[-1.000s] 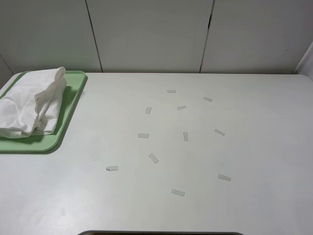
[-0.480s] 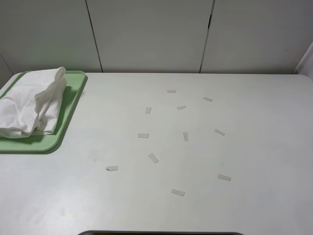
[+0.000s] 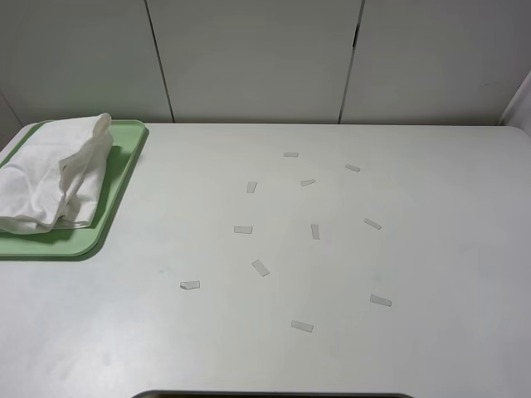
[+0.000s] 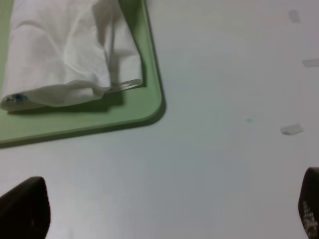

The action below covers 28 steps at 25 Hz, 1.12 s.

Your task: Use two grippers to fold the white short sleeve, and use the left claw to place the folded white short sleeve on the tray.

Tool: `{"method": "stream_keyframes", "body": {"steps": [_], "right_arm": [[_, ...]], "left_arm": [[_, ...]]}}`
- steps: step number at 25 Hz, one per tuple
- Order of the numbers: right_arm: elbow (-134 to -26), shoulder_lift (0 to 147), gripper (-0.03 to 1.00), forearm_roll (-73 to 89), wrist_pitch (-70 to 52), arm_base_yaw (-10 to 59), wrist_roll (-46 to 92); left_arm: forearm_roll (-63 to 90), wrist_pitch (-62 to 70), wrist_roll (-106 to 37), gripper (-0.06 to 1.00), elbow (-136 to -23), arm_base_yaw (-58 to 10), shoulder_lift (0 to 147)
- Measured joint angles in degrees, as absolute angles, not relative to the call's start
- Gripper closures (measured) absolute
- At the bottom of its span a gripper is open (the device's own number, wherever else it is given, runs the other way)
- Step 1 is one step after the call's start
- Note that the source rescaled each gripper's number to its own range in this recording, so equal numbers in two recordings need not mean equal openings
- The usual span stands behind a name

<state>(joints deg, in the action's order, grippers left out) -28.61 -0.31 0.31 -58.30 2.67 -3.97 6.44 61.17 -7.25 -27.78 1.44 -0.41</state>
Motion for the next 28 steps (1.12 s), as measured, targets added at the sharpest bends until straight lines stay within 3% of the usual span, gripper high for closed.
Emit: {"method": "stream_keyframes", "body": {"steps": [4,28], "right_arm": [[-28.61,-0.31,-0.03,0.42,-58.3,2.67,-3.97],[-28.61,-0.31,-0.03,0.48,-58.3,2.67,-3.97]], "left_arm": [[5.27,61.17,-7.2,-0.05,-27.78,-2.14,-0.41],[6.45,61.17,-7.47,-0.05,-27.78,-2.2,-0.41]]}}
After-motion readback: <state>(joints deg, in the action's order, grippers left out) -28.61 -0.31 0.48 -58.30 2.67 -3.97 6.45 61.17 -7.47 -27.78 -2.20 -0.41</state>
